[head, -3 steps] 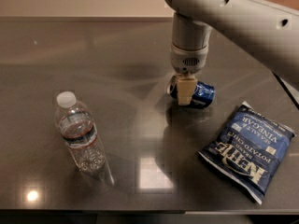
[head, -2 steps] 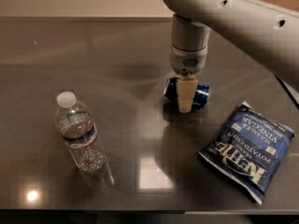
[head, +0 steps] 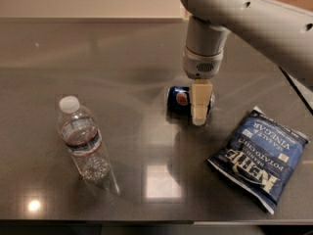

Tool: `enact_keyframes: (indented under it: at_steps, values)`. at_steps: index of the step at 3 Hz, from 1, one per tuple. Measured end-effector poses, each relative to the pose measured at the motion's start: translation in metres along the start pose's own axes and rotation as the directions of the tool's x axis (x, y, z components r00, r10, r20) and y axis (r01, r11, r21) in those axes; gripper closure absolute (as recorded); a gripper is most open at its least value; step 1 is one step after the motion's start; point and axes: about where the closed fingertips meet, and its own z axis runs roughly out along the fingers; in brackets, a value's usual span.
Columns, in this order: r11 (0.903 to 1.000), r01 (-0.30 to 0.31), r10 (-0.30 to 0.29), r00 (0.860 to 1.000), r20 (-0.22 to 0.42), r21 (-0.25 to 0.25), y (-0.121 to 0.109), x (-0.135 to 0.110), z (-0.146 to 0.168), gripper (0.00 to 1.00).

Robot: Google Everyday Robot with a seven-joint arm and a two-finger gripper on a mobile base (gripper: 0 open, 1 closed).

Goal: Knock pepsi can over

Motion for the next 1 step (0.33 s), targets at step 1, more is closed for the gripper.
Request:
enact_keyframes:
  at_steps: [1]
  values:
    - [1.0,-0.002,0.002,1.0,0.005,0.002,0.0,0.0004,0.0,0.0]
